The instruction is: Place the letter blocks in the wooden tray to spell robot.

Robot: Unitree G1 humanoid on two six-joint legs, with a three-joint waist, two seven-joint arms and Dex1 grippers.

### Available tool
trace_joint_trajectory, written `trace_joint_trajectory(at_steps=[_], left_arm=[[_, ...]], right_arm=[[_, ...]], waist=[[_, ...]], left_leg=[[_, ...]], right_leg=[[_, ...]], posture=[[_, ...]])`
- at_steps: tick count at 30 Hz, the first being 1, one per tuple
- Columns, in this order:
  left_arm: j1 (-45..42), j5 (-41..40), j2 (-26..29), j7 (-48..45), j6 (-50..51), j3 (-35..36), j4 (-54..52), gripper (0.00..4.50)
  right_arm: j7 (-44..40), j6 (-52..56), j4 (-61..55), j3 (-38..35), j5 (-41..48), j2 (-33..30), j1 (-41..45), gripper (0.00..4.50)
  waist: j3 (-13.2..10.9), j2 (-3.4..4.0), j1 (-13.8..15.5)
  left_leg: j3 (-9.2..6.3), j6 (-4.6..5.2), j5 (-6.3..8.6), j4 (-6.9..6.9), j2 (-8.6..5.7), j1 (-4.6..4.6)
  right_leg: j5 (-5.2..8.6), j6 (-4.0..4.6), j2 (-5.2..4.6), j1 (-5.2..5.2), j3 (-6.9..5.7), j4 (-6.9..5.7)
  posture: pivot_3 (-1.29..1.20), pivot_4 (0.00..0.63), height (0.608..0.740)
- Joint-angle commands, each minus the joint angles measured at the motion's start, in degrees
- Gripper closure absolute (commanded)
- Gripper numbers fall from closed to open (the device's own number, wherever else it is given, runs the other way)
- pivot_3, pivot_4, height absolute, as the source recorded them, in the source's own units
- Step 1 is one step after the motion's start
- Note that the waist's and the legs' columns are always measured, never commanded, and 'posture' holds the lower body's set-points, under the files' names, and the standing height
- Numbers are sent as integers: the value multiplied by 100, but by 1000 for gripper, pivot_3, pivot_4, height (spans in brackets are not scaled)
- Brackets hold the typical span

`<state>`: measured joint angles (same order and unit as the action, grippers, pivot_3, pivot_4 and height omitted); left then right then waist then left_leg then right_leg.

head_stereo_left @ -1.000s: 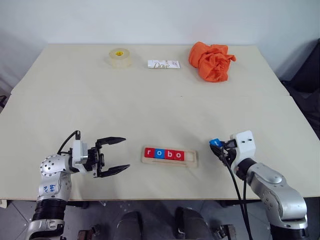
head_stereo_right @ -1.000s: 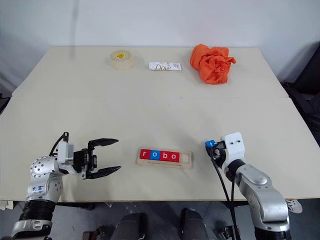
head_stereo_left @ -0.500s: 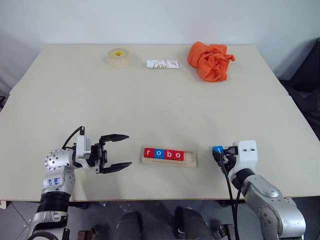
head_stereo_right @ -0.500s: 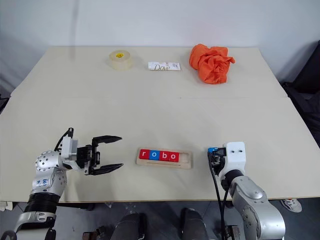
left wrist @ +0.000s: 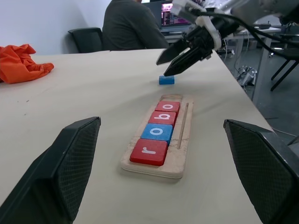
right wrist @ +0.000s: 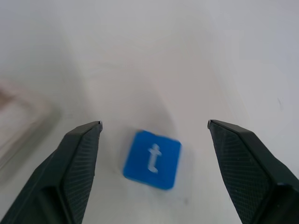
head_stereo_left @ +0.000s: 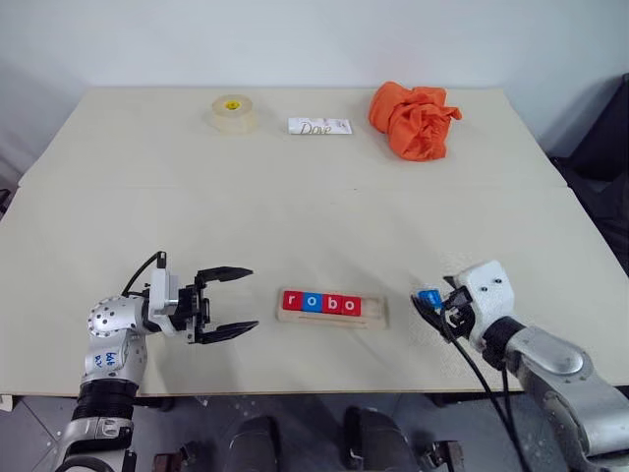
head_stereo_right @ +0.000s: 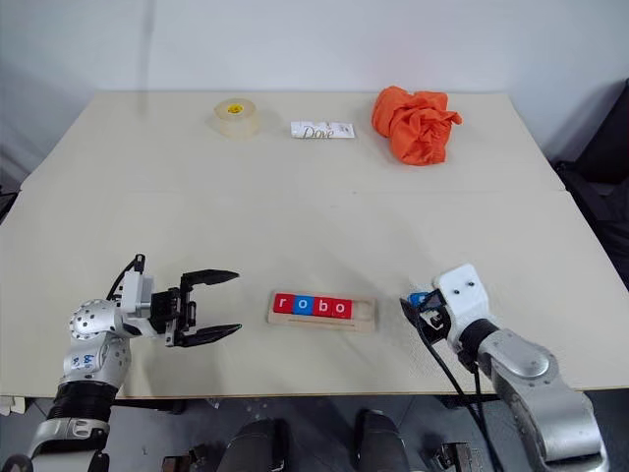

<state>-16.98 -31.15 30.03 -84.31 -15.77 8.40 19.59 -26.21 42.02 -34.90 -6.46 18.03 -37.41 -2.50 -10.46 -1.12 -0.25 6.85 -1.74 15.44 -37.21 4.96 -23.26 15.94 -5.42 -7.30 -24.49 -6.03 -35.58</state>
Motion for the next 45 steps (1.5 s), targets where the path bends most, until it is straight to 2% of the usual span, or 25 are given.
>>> trace_joint_trajectory(at_steps=[1, 4, 7, 13, 19, 22, 26, 28, 33, 38, 41, 45], left_arm=[[126, -52, 47, 25, -50, 106, -247, 0], [211, -39, 16, 87, -62, 108, -322, 0], [289, -36, -21, 175, -74, 105, -425, 0], [580, -56, -37, 349, -68, 143, -728, 0], [920, -80, 4, 555, -47, 224, -1068, 0], [1043, -91, 33, 626, -29, 264, -1190, 0], [1143, -107, 57, 674, -18, 295, -1283, 0], [1163, -101, 53, 715, -19, 294, -1314, 0], [1151, -84, 43, 734, -25, 270, -1314, 0], [1026, -102, 43, 603, -31, 229, -1174, 0], [908, -75, 40, 550, -54, 220, -1038, 0], [774, -50, 3, 520, -78, 194, -924, 0]], right_arm=[[-1531, -1071, 879, 22, -42, -908, 301, 702], [-2583, -1980, 1895, 348, -235, -1522, 710, 702], [-3297, -2827, 2871, 719, -563, -1786, 1272, 702], [-4282, -4060, 4624, 1430, -1155, -1694, 2603, 702], [-4792, -4550, 5476, 1784, -1429, -1490, 3311, 702], [-5054, -4715, 5618, 1873, -1503, -1520, 3403, 1270], [-5103, -4573, 5559, 1804, -1423, -1373, 3524, 2665], [-5174, -4446, 5406, 1786, -1379, -1365, 3522, 3016], [-5250, -3893, 4819, 1595, -1069, -1360, 3498, 3015], [-5062, -2194, 3229, 1317, -301, -1410, 3485, 3015], [-4852, -1462, 2416, 1384, -107, -1365, 3357, 3015], [-4667, -920, 1884, 1861, -374, -1414, 3291, 3015]], waist=[[0, -1, 3], [-2, -3, 2], [-2, -4, -2], [-3, -2, -34], [-3, -2, -37], [-3, -2, -32], [-3, -2, -21], [-3, -2, -30], [-5, 2, -34], [-6, 3, -11], [-6, 3, 3], [-6, 3, 12]], left_leg=[[1, 0, 0, -3, 0, 0], [3, 3, 1, -7, -1, 1], [4, 1, -1, -7, 0, 2], [16, 0, -1, -14, 0, 4], [14, -7, -5, -14, 1, 5], [14, -7, -5, -17, 1, 5], [14, -7, -4, -22, 1, 5], [14, -7, -4, -24, 2, 5], [15, -9, -5, -21, 4, 6], [13, -9, -5, -22, 4, 5], [9, -10, -3, -21, 4, 5], [10, -6, 1, -23, 3, 1]], right_leg=[[-1, -1, 0, 1, 0, 0], [-4, -7, 0, 4, 3, 3], [-4, -7, 1, 2, 2, 1], [-6, -9, -1, 2, 6, -1], [-6, -9, -2, 2, 6, -3], [-6, -9, -2, 2, 5, -4], [-6, -8, -4, 3, 6, -7], [-7, -7, -3, 2, 5, -10], [-6, -5, -3, -3, 6, -15], [-6, -5, -3, -4, 6, -16], [-5, -2, -3, -4, 4, -15], [-5, -1, -7, -2, 4, -12]], posture=[[0, 150, 740], [0, 150, 740], [0, 150, 740], [0, 150, 740], [0, 150, 740], [0, 150, 740], [0, 150, 740], [0, 150, 740], [0, 150, 740], [0, 150, 740], [0, 150, 740], [0, 150, 740]])
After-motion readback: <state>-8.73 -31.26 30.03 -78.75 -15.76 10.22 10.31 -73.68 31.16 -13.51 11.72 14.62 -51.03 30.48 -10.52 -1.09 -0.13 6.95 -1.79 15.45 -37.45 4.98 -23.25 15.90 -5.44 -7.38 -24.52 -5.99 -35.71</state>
